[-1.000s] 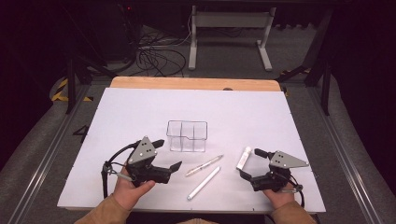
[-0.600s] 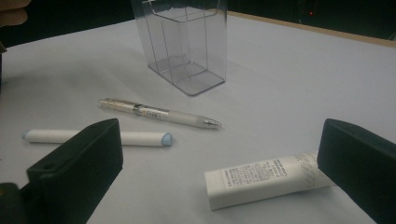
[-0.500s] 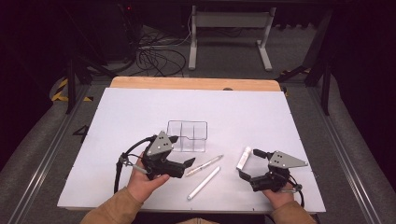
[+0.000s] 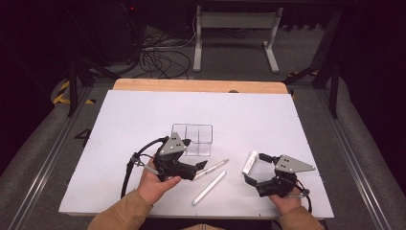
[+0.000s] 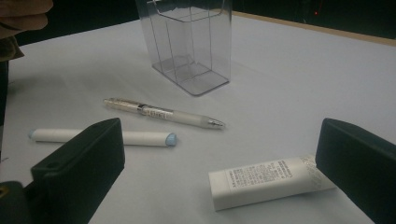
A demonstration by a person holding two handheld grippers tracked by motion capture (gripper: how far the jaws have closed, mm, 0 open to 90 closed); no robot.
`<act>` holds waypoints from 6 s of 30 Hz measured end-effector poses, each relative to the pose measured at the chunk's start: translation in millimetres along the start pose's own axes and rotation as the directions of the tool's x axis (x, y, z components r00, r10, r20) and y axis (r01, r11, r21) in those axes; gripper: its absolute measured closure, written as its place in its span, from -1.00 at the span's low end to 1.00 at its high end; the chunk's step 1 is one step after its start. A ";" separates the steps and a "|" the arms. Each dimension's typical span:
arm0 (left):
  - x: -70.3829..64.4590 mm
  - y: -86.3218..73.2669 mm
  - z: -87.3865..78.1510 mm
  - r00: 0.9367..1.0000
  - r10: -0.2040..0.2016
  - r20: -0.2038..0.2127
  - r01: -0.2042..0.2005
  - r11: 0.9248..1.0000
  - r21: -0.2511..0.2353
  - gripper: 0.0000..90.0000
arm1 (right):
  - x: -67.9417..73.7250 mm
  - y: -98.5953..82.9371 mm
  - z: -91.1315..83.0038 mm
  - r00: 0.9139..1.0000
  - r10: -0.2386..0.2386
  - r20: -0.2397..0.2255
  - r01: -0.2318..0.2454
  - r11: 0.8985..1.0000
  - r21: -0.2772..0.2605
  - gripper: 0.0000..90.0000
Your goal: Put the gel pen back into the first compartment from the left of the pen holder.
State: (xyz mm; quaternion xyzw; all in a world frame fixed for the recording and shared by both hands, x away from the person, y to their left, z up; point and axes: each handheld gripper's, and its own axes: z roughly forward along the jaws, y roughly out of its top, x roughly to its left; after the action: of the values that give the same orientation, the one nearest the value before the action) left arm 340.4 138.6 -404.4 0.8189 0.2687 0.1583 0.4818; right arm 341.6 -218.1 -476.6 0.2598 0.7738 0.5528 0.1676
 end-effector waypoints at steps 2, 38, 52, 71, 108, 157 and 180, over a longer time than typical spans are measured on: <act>-0.8 -0.4 0.6 1.000 0.014 -0.011 -0.014 1.000 0.002 -0.68 | 0.1 0.0 0.1 1.000 -0.001 -0.001 0.001 1.000 0.001 -0.96; -7.6 8.4 58.9 0.995 0.064 0.079 -0.081 0.967 0.241 -0.13 | 2.0 -0.1 1.0 1.000 -0.022 -0.010 0.022 1.000 0.009 -0.92; -10.1 12.0 82.9 0.991 0.057 0.119 -0.093 0.939 0.331 0.09 | 2.2 -0.1 1.2 1.000 -0.024 -0.016 0.024 1.000 0.009 -0.92; -9.0 5.7 108.8 0.992 0.091 0.090 -0.119 0.905 0.409 0.35 | 2.1 -0.1 1.3 0.999 -0.024 -0.024 0.024 1.000 0.010 -0.92; -8.8 11.7 106.5 0.989 0.094 0.117 -0.136 0.892 0.432 0.76 | 1.8 -0.1 1.2 0.999 -0.028 -0.030 0.028 1.000 0.010 -0.92; 32.7 40.0 -1.4 1.000 -0.010 -0.022 0.005 0.979 -0.204 0.76 | 2.3 -0.2 1.4 0.999 -0.027 -0.030 0.027 1.000 0.011 -0.92; 66.5 28.6 -8.1 0.986 -0.104 -0.127 0.062 0.953 -0.296 0.76 | 2.1 -0.4 1.9 0.999 -0.025 -0.029 0.025 1.000 0.012 -0.92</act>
State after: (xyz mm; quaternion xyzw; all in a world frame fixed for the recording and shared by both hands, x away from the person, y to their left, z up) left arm 398.0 172.5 -375.5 0.7137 0.3100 0.2331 0.5832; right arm 340.8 -215.5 -477.5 0.2431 0.7828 0.5496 0.1616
